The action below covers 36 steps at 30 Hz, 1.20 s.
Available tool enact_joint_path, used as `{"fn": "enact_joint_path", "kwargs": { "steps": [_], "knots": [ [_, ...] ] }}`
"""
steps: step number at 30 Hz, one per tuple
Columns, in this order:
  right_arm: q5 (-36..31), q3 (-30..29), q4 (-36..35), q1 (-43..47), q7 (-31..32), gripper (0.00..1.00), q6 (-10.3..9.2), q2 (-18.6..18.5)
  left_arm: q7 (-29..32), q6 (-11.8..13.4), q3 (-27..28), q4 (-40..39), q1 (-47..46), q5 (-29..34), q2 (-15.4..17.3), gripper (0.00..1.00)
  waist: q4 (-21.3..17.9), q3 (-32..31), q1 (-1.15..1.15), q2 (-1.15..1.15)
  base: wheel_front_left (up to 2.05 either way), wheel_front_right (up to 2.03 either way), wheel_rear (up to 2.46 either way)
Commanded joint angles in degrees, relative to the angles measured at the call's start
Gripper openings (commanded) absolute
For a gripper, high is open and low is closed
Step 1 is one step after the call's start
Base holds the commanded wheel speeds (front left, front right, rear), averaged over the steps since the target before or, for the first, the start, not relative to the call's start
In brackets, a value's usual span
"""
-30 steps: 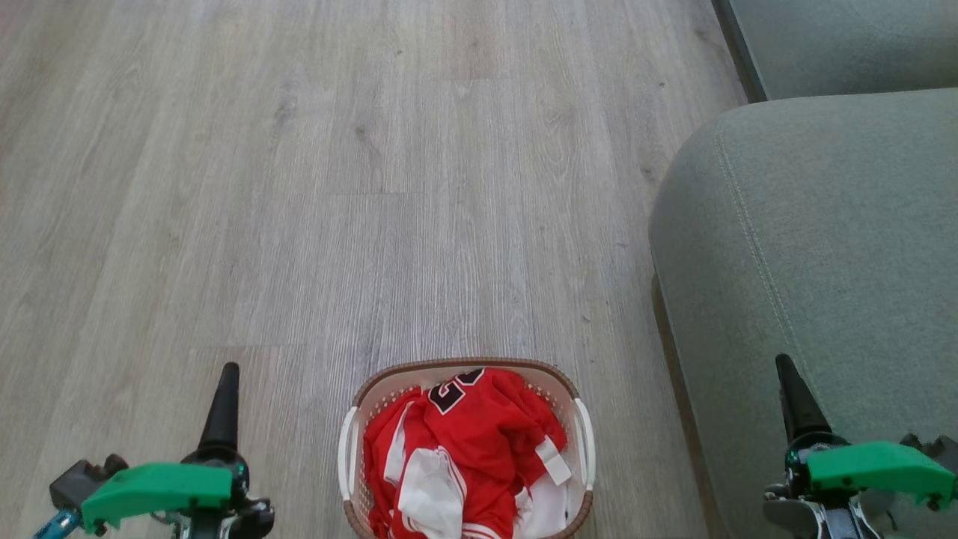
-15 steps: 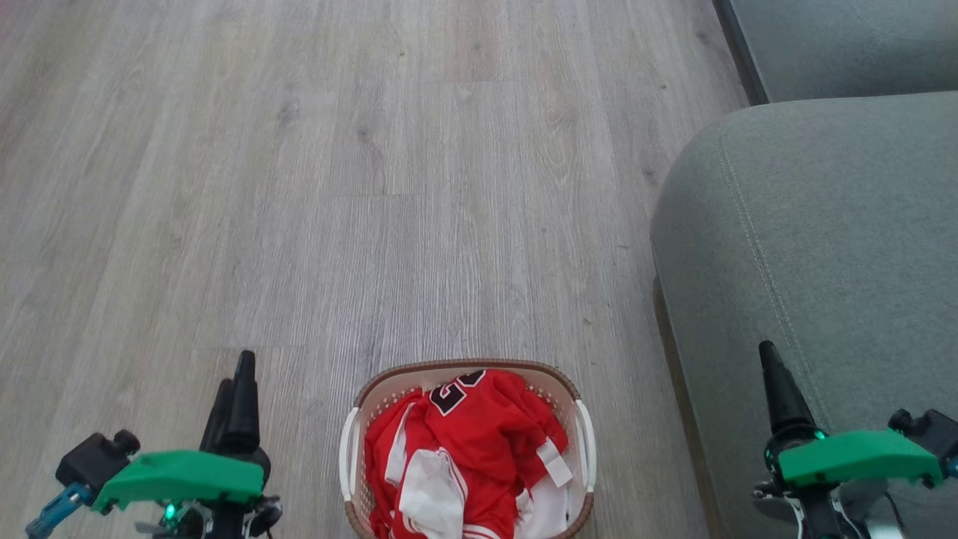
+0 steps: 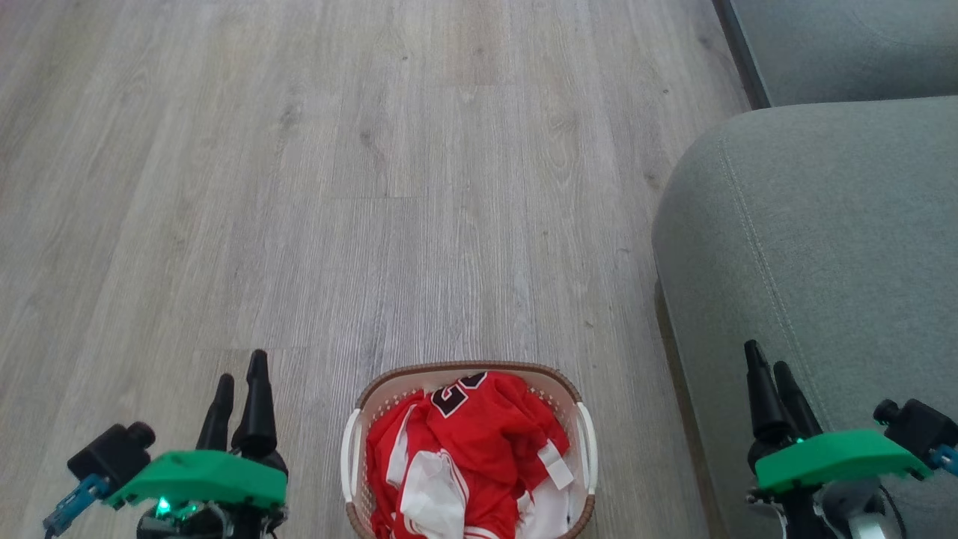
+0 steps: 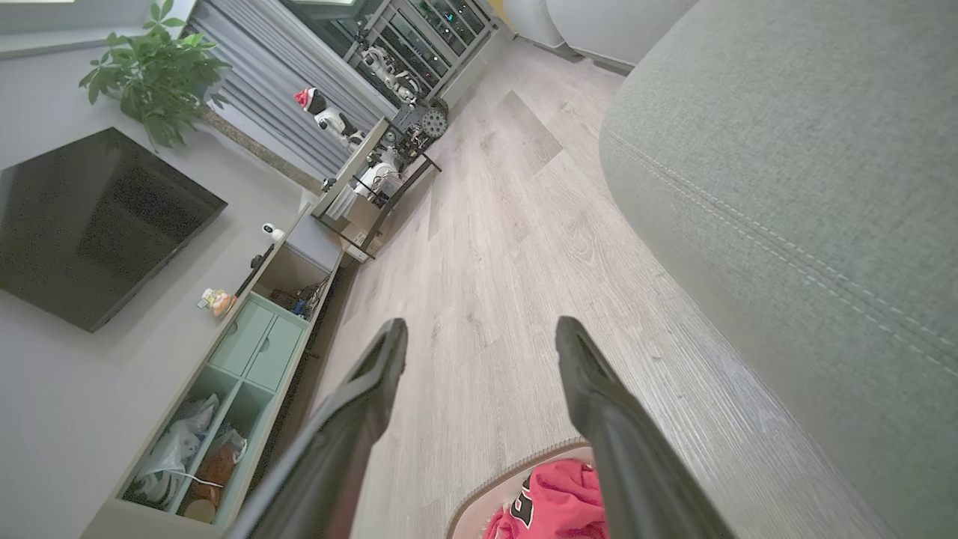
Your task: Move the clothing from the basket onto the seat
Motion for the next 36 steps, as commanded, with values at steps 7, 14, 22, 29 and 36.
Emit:
{"fn": "enact_joint_path", "kwargs": {
  "steps": [7,14,22,29,36],
  "knots": [
    [-6.51,1.55,-2.87,-1.43,-1.95,1.00,0.28,-0.57,-1.84,1.16,0.05,-3.67,-0.98,6.34,0.72,1.00,0.10,-0.02,0.00,0.00,0.00,0.00,0.00],
    [-11.51,1.85,-3.47,-1.49,-3.14,1.00,0.31,-0.61,-3.02,1.91,-0.36,-4.46,-0.62,11.70,0.77,1.00,0.16,0.01,0.00,0.00,0.00,0.00,0.00],
    [-17.19,2.43,-4.09,-1.39,-4.49,1.00,0.34,-0.65,-4.36,2.33,-0.60,-3.86,-0.18,16.82,0.83,1.00,0.26,-0.10,0.00,0.00,0.00,0.00,0.00],
    [-22.03,2.93,-4.76,-1.33,-5.68,1.00,0.37,-0.69,-5.53,2.64,-1.10,-3.15,-0.10,21.17,0.88,1.00,0.42,-0.14,0.00,0.00,0.00,0.00,0.00],
    [-26.93,3.28,-5.49,-1.32,-6.86,1.00,0.40,-0.74,-6.70,3.00,-1.43,-3.02,-0.05,25.32,0.93,1.00,0.53,-0.16,0.00,0.00,0.00,0.00,0.00]
  ]
}}
